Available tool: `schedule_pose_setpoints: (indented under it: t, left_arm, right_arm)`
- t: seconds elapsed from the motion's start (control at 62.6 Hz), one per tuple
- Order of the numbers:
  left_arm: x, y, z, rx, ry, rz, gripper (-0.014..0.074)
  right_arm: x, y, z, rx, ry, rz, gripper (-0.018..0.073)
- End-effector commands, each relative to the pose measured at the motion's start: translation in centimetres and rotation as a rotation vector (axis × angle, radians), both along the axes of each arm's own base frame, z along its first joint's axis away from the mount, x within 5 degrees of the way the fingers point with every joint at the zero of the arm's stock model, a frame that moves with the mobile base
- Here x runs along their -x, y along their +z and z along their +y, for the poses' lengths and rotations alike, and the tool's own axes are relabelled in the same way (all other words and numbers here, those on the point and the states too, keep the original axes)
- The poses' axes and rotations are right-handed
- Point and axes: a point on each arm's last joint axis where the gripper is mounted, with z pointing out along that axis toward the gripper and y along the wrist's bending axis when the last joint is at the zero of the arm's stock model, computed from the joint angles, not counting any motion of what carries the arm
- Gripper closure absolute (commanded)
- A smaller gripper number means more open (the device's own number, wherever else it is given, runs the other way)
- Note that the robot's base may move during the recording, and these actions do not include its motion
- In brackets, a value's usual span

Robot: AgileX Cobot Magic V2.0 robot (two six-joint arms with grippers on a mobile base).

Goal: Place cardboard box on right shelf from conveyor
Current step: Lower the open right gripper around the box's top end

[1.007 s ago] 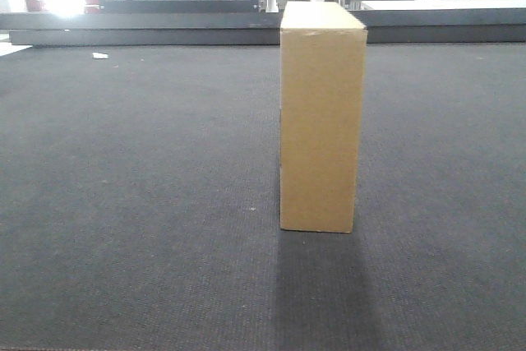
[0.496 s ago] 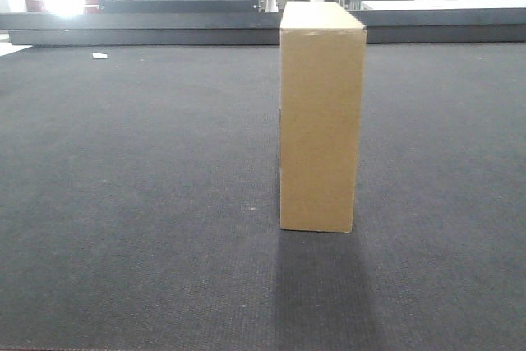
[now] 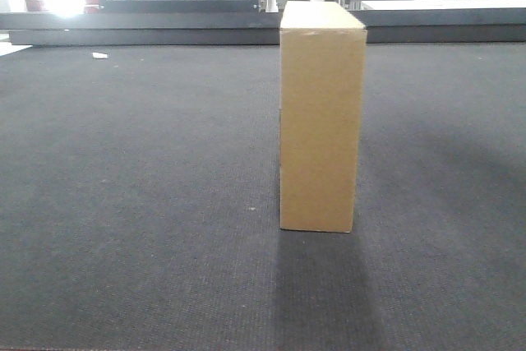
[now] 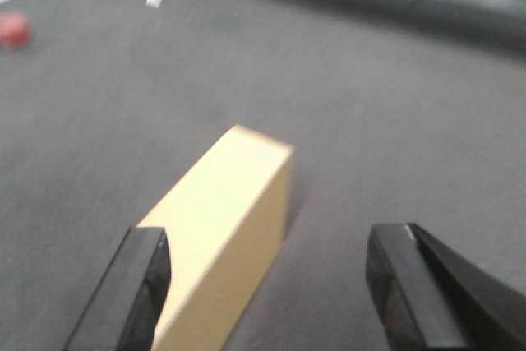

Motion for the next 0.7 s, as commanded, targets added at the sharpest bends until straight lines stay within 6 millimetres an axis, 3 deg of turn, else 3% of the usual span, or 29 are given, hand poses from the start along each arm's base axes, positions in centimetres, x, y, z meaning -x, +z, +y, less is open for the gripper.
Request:
schedule_pose_setpoints:
  t: [0.0,0.176,0.32,0.48,0.687]
  left_arm:
    - [0.0,0.6,0.1,0.010,0.007,-0.089,0.0713]
    - [0.0,0.6,0.1,0.010,0.007,-0.089,0.0713]
    - [0.0,0.6,0.1,0.010,0.007,-0.089,0.0713]
    - [0.0,0.6,0.1,0.010,0.007,-0.089,0.0713]
    - [0.0,0.6,0.1,0.010,0.007,-0.089,0.0712]
  right_arm:
    - [-1.4,2.5,2.1,-0.001,0.049,-0.050,-0.0029]
    - [-3.4,3.8,6.4,0.031,0.138,0.011,-0.0029]
    - [-4.4,4.2,8.5,0.050,0.158,0.089,-0.0029]
    - [-6.1,4.1,9.3,-0.051,-0.028,0.329,-0.0033]
    - [-8.5,3.2,9.3,-0.026,-0.349,0.511,-0.0033]
